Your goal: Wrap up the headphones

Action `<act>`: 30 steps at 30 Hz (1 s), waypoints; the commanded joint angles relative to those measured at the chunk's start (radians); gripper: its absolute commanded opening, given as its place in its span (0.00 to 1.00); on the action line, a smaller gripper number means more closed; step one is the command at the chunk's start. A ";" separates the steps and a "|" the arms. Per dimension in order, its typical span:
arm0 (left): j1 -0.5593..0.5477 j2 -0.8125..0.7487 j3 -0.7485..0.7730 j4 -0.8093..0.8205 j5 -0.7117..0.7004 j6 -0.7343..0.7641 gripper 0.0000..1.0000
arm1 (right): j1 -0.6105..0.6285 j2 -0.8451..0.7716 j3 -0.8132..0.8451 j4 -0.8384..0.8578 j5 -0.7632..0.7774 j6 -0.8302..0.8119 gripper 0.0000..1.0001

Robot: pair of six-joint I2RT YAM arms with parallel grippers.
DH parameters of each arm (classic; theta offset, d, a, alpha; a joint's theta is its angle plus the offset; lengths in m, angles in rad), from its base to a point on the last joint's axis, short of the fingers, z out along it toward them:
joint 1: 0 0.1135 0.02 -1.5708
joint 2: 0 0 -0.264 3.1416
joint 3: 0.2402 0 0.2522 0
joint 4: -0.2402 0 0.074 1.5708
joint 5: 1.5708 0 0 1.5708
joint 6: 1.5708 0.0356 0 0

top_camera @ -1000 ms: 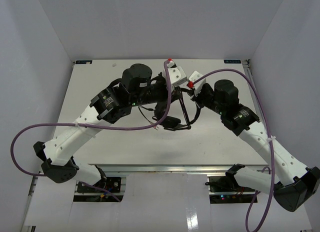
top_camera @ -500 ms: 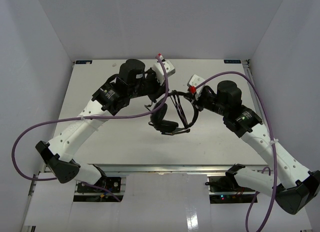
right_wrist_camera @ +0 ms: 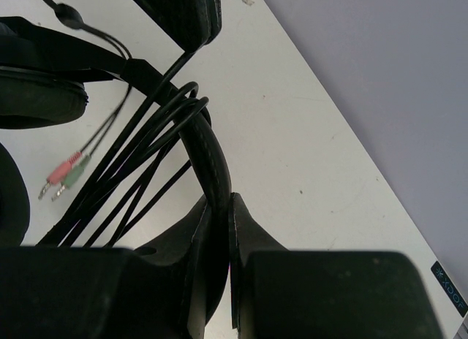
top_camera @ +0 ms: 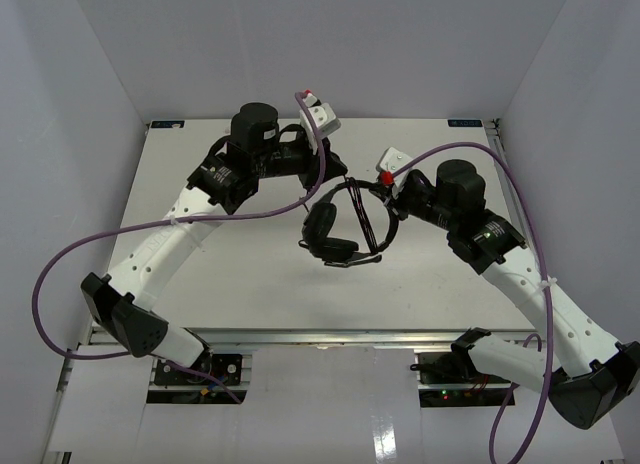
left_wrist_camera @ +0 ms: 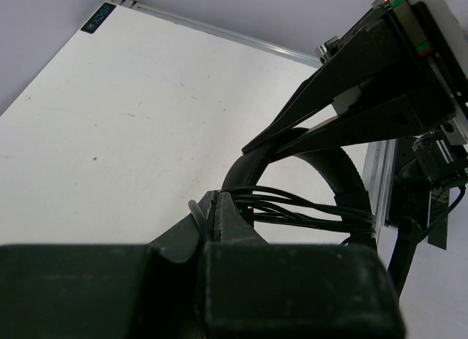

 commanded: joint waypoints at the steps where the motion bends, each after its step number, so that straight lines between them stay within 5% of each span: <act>1: 0.055 -0.006 0.017 0.173 -0.029 0.019 0.00 | 0.019 -0.020 0.004 -0.043 -0.137 0.011 0.08; 14: 0.102 0.072 -0.043 0.293 0.046 -0.052 0.00 | 0.020 -0.026 0.037 -0.064 -0.199 0.039 0.08; 22: 0.233 -0.032 -0.331 0.520 0.159 -0.227 0.30 | 0.019 -0.026 0.080 -0.105 -0.274 0.056 0.08; 30: 0.305 -0.071 -0.553 0.771 0.339 -0.390 0.38 | 0.018 -0.022 0.099 -0.113 -0.303 0.071 0.08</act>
